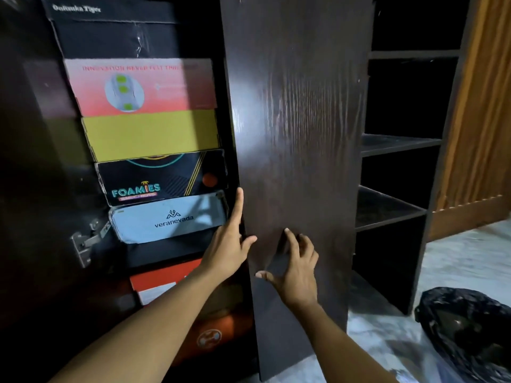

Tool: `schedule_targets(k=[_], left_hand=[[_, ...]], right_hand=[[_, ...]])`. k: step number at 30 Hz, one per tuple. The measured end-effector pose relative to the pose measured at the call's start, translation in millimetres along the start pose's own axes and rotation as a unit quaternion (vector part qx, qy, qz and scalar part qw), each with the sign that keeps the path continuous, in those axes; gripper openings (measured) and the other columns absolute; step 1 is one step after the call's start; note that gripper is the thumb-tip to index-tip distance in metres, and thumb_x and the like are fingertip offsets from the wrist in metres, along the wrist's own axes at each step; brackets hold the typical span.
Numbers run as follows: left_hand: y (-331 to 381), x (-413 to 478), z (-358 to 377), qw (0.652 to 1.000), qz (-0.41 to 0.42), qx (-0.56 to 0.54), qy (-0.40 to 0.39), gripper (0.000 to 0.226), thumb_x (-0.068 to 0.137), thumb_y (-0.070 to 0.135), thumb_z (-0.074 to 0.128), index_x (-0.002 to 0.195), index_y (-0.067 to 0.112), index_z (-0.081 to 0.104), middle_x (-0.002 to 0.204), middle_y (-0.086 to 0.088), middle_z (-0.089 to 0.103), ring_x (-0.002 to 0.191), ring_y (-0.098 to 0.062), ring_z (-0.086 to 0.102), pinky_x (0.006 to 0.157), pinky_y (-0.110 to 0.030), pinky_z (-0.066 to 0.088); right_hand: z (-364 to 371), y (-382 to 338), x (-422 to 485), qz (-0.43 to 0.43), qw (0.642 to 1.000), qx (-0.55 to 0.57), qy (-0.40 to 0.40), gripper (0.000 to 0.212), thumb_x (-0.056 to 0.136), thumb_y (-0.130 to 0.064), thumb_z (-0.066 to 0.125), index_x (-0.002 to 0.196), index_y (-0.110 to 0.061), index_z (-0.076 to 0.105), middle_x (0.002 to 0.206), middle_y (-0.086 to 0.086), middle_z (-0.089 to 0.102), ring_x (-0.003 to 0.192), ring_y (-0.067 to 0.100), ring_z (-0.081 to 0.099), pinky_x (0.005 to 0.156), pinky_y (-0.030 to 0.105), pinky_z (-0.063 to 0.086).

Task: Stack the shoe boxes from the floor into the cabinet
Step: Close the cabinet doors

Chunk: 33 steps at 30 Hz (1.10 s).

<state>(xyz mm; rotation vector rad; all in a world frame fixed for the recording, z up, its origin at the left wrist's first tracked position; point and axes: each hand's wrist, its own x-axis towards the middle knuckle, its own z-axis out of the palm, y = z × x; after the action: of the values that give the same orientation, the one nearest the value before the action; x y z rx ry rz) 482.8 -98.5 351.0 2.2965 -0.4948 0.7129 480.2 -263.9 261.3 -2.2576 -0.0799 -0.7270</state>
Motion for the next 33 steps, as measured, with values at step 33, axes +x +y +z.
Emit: schedule_targets(k=[33], left_hand=[[107.5, -72.6, -181.1, 0.991, 0.016, 0.096, 0.089, 0.084, 0.084, 0.042, 0.071, 0.150, 0.048, 0.019, 0.137, 0.017, 0.048, 0.110, -0.006, 0.056, 0.092, -0.033, 0.051]], right_hand=[[-57.0, -135.4, -35.8, -0.066, 0.969, 0.229, -0.055, 0.088, 0.083, -0.030, 0.079, 0.154, -0.022, 0.027, 0.152, 0.005, 0.031, 0.139, 0.020, 0.039, 0.110, 0.027, 0.033]])
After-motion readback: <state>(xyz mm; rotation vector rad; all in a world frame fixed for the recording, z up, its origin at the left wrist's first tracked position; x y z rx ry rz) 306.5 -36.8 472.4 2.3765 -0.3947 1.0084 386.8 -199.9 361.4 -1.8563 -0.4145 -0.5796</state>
